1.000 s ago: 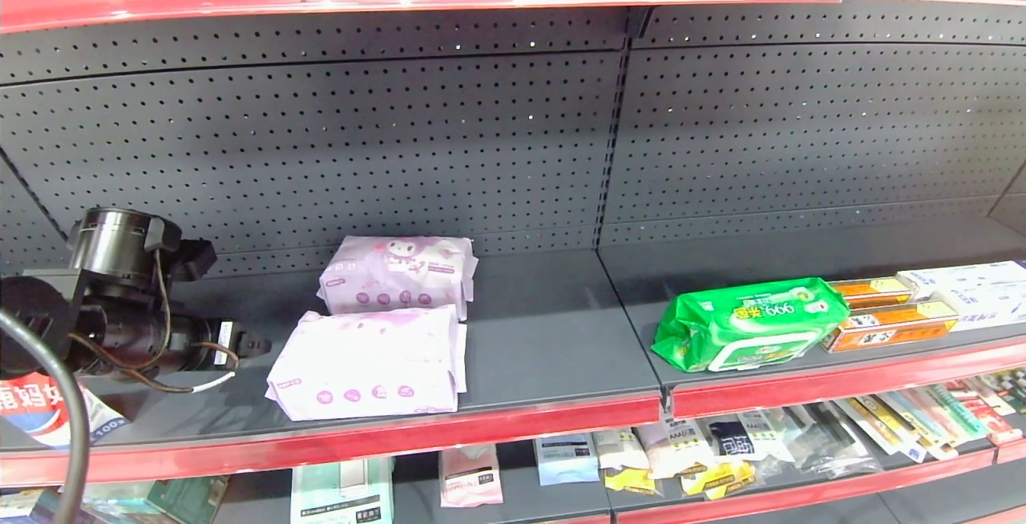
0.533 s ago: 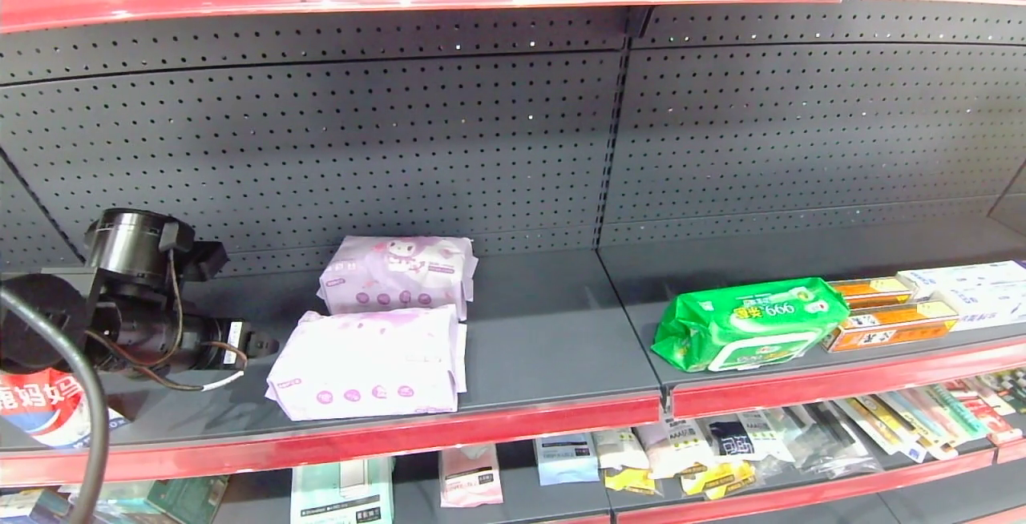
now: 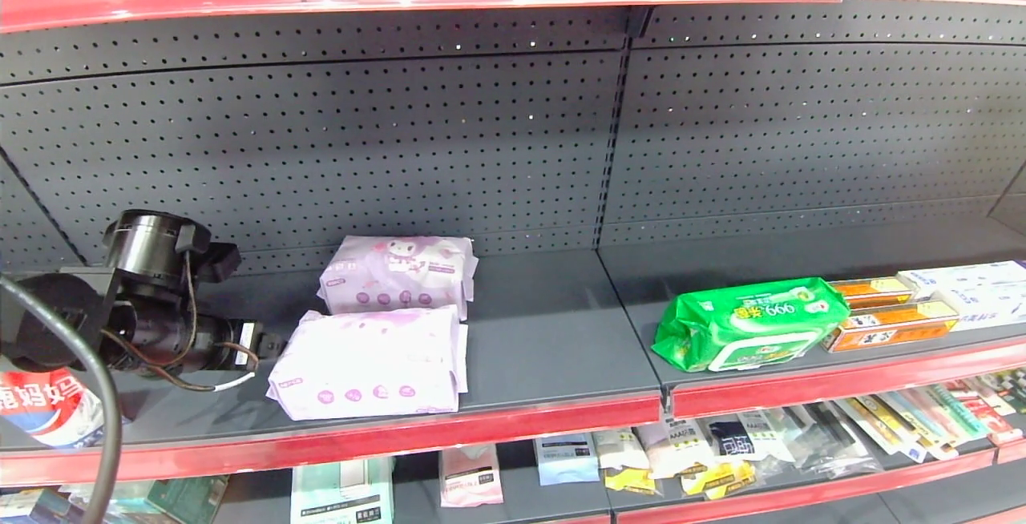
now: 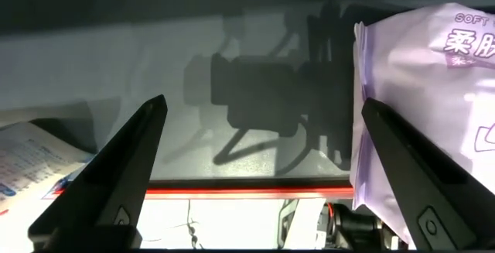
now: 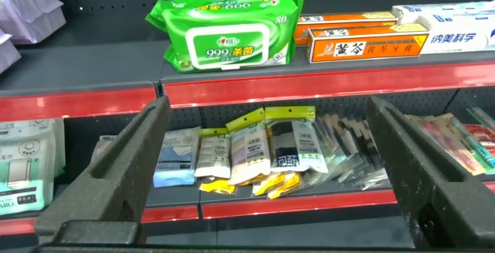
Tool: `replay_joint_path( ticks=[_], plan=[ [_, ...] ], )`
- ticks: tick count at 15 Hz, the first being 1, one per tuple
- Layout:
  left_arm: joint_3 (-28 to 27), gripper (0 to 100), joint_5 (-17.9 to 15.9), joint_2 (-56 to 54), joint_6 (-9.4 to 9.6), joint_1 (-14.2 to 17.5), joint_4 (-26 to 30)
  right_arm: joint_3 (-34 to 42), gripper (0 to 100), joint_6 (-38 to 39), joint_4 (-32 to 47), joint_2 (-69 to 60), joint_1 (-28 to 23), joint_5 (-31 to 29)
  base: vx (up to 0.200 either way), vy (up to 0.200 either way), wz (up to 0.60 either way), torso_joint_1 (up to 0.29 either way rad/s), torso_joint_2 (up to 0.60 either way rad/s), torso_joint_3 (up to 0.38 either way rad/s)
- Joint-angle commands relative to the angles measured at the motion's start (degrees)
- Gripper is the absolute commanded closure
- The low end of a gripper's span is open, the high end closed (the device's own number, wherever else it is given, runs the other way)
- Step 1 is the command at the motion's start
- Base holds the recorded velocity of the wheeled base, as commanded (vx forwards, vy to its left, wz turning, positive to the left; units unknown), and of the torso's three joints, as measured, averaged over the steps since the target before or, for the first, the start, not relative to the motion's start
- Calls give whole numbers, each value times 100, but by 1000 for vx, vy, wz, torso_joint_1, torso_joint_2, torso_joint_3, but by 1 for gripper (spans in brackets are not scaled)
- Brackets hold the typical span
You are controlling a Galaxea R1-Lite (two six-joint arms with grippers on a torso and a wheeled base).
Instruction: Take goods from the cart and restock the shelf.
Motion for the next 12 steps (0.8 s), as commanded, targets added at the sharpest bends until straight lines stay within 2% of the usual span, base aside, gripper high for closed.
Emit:
replay_joint_path(
  ticks=[1,9,10,11,12],
  plan=[
    [7,0,-1,0,0,-57,5,1,0,-1,5,7,6,4,0,0,0,0,0,0],
    [-134,0,-18,-158,53,-31,22,1,0,-1,-4,7,6,4,0,0,0,0,0,0],
    [-178,0,-27,-202,123,22,22,1,0,-1,-4,7,6,4,0,0,0,0,0,0],
    [-230,0,-27,-298,431,171,13,1,0,-1,-4,7,6,4,0,0,0,0,0,0],
    [-257,0,-45,-316,562,250,5,1,0,-1,-4,7,6,4,0,0,0,0,0,0]
  ],
)
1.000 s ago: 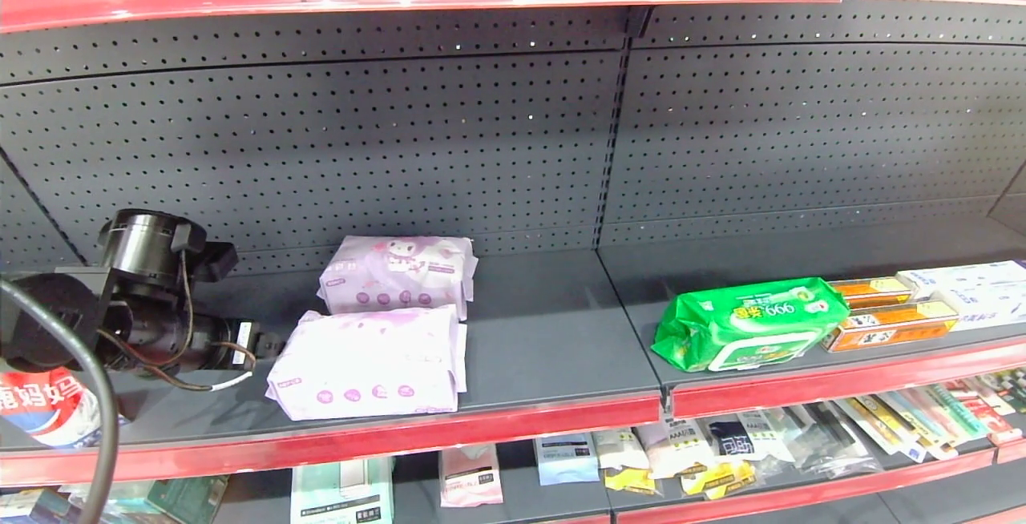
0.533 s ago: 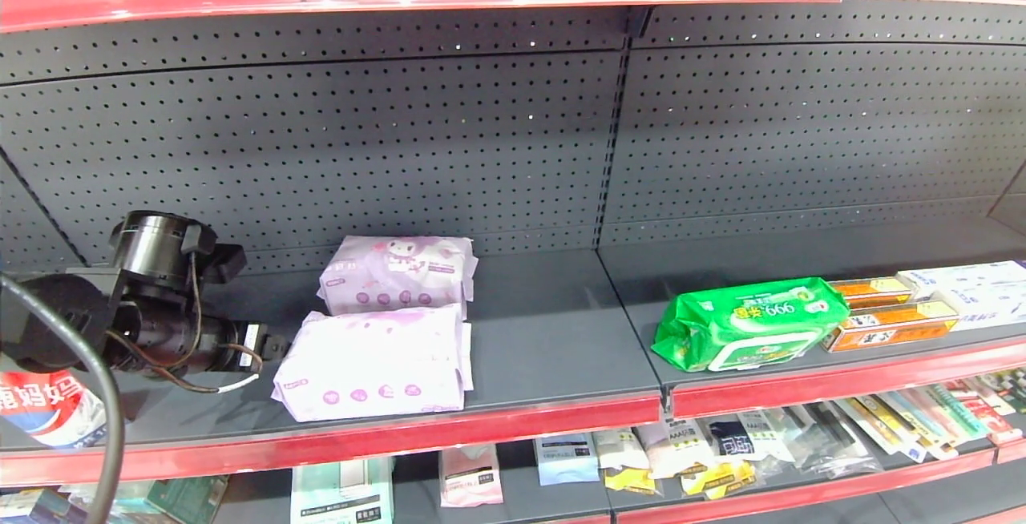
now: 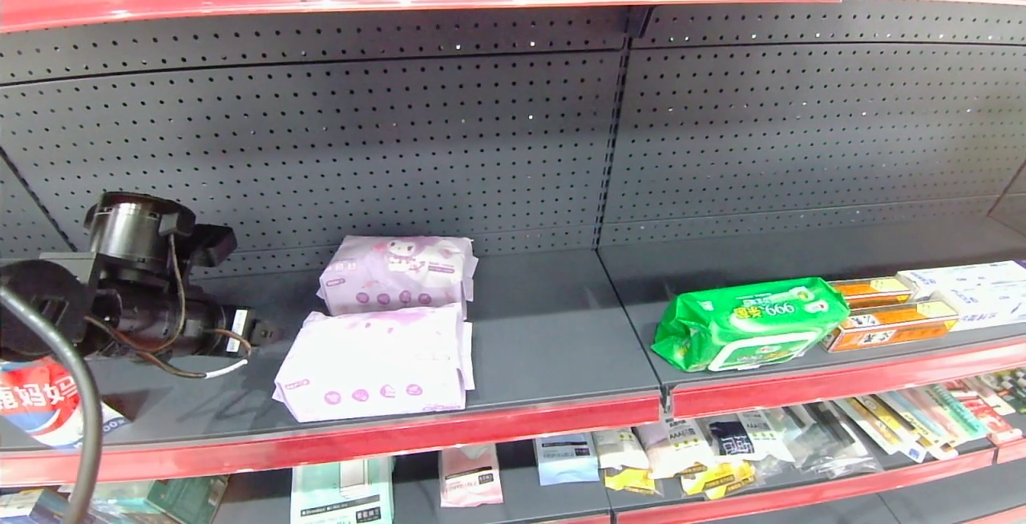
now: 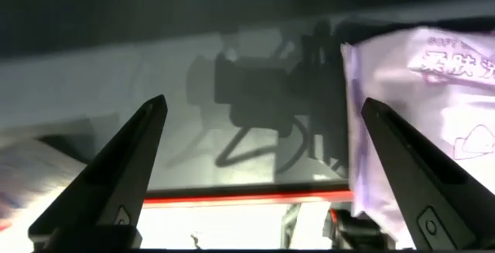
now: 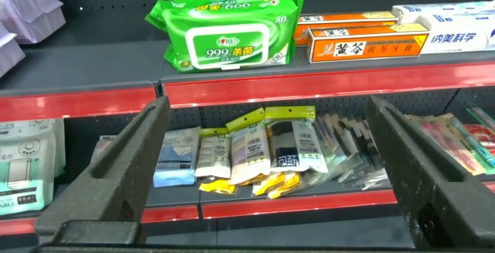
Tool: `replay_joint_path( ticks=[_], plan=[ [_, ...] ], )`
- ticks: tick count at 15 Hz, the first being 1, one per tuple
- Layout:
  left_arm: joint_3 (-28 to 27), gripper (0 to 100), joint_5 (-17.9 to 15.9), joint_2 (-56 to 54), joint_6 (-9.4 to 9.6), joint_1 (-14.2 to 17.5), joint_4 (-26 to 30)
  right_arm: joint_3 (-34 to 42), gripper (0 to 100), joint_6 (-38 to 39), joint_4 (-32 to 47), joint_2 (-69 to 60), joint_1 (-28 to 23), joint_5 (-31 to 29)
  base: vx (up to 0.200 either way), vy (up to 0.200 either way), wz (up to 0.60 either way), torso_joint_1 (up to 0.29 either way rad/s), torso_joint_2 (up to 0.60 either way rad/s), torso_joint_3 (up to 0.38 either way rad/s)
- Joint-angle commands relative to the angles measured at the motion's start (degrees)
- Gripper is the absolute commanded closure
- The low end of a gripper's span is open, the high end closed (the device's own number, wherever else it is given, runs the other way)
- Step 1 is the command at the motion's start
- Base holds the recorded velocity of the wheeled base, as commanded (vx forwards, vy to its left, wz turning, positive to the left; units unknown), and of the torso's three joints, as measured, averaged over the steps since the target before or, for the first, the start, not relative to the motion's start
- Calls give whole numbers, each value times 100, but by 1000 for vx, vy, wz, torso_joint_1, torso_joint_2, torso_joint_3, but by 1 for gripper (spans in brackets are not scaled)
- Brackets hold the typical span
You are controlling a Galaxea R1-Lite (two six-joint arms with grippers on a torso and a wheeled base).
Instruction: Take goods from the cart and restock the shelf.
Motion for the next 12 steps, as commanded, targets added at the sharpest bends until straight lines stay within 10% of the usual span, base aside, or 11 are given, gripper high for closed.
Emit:
replay_joint_path(
  ticks=[1,7,12],
  plan=[
    [-102,0,-68,-93,52,123,-28,1,0,-1,7,7,-5,1,0,0,0,0,0,0],
    [-761,0,-147,531,-432,-167,-116,1,0,-1,-1,7,4,1,0,0,0,0,0,0],
    [-753,0,-147,663,-441,-238,-107,1,0,-1,-1,7,-5,1,0,0,0,0,0,0]
  ],
)
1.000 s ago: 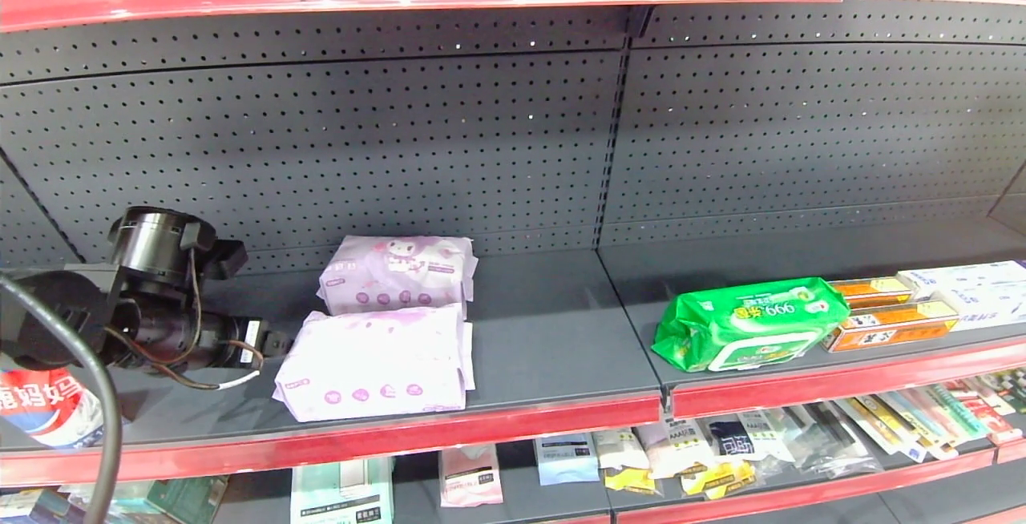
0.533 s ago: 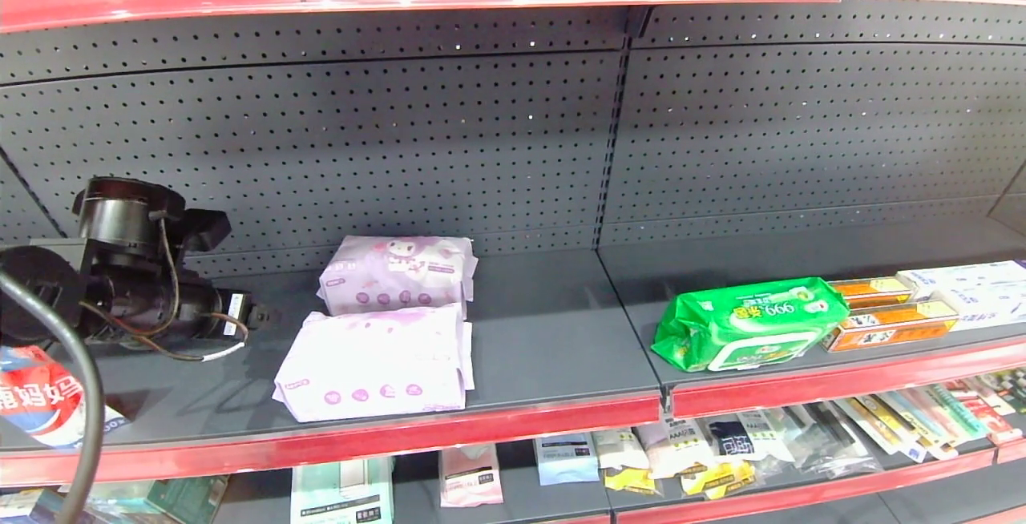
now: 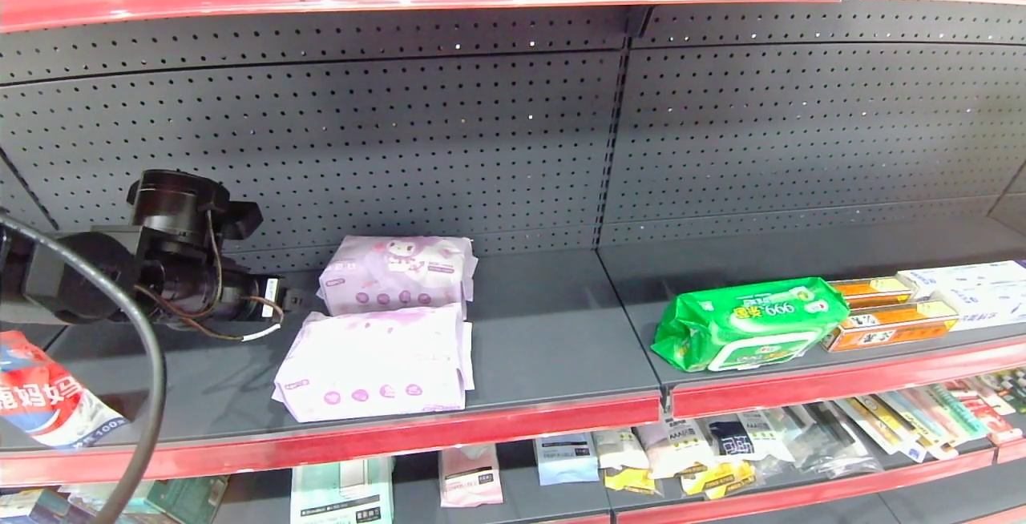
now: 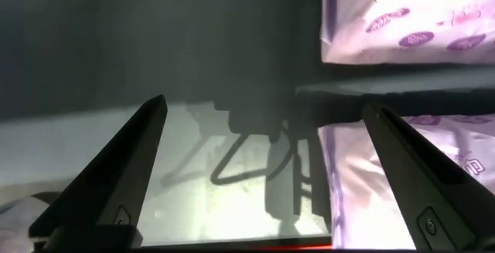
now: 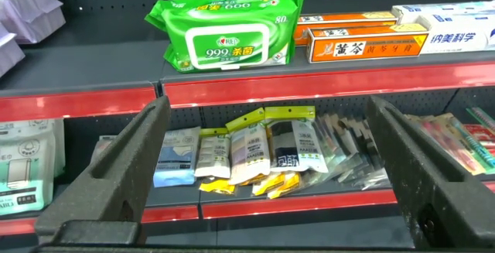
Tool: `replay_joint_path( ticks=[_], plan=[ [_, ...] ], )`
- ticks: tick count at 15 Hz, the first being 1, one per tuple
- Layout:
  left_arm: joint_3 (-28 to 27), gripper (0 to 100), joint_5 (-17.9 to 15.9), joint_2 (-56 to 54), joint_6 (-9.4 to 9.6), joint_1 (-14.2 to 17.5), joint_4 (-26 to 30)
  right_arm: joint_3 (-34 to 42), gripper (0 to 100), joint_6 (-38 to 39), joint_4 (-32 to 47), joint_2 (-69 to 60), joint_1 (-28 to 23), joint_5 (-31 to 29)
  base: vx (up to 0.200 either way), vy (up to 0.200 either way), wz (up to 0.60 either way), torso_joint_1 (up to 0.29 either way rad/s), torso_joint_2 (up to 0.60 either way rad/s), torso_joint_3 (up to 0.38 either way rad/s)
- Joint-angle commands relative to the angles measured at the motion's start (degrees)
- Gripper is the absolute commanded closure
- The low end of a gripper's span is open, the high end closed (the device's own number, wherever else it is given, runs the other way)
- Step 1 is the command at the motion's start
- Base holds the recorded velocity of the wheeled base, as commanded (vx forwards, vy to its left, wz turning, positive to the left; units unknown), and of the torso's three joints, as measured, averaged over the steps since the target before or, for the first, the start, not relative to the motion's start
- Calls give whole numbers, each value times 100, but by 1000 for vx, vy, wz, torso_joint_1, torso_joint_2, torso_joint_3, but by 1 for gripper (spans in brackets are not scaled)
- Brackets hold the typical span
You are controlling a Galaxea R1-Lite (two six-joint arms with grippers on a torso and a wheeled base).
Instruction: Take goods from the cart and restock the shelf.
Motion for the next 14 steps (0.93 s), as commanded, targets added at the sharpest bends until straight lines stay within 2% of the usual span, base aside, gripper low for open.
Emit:
replay_joint_path(
  ticks=[1,8,14],
  plan=[
    [-14,0,-3,88,14,-14,-8,1,0,-1,-4,7,4,1,0,0,0,0,0,0],
    [-234,0,-20,290,14,-22,-17,1,0,-1,5,7,4,1,0,0,0,0,0,0],
    [-260,0,-20,422,50,-189,-8,1,0,-1,5,7,-5,1,0,0,0,0,0,0]
  ],
)
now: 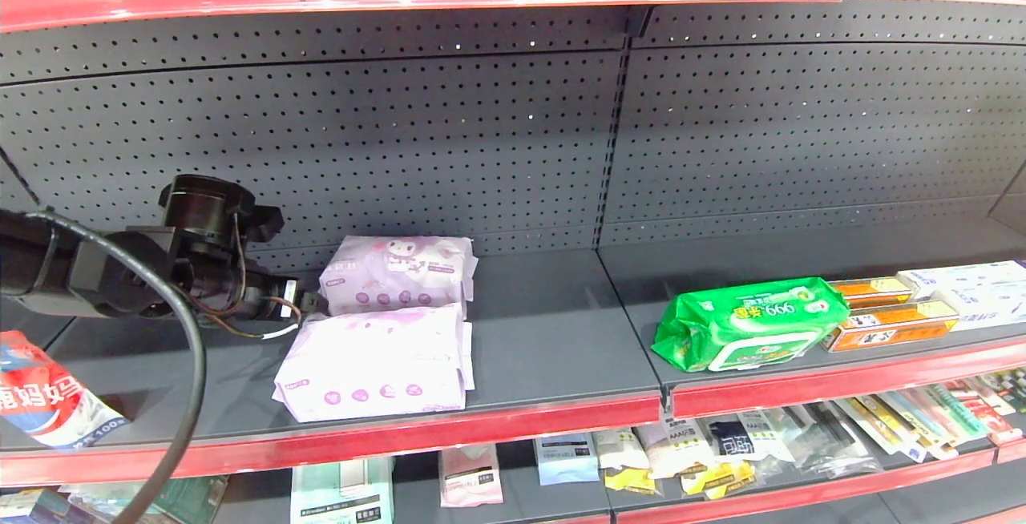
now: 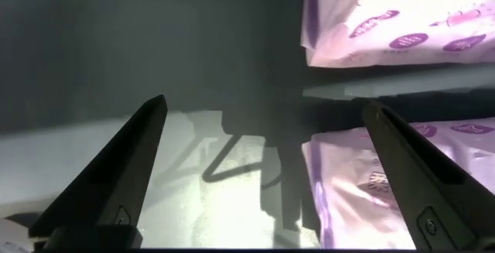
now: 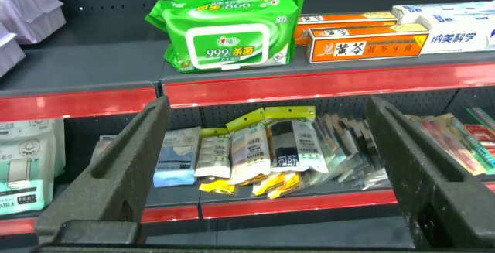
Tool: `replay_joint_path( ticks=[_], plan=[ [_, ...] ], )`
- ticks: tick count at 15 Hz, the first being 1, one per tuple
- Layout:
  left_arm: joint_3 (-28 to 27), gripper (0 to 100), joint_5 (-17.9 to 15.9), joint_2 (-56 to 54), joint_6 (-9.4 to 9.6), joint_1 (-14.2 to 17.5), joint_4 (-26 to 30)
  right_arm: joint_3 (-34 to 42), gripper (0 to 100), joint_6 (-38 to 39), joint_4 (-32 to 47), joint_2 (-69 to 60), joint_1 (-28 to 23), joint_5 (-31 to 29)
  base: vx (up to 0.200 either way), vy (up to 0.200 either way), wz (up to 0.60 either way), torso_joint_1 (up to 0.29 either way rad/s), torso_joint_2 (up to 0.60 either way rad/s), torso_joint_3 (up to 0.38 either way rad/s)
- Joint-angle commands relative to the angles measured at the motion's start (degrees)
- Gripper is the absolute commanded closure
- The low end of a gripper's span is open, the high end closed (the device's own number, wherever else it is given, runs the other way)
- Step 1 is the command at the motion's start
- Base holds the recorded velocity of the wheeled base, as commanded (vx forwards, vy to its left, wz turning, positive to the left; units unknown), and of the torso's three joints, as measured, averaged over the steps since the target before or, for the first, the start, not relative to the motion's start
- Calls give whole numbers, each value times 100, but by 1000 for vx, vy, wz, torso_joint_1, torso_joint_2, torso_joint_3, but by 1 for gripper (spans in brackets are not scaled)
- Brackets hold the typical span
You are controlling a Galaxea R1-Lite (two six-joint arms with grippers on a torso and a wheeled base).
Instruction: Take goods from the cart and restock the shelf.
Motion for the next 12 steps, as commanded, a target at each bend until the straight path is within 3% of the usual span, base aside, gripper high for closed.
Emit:
replay_joint_path(
  ticks=[1,12],
  plan=[
    [-6,0,4,38,-4,-60,-3,1,0,-1,2,7,-2,1,0,0,0,0,0,0],
    [20,0,4,11,-4,-60,5,1,0,-1,2,7,-2,1,0,0,0,0,0,0]
  ],
)
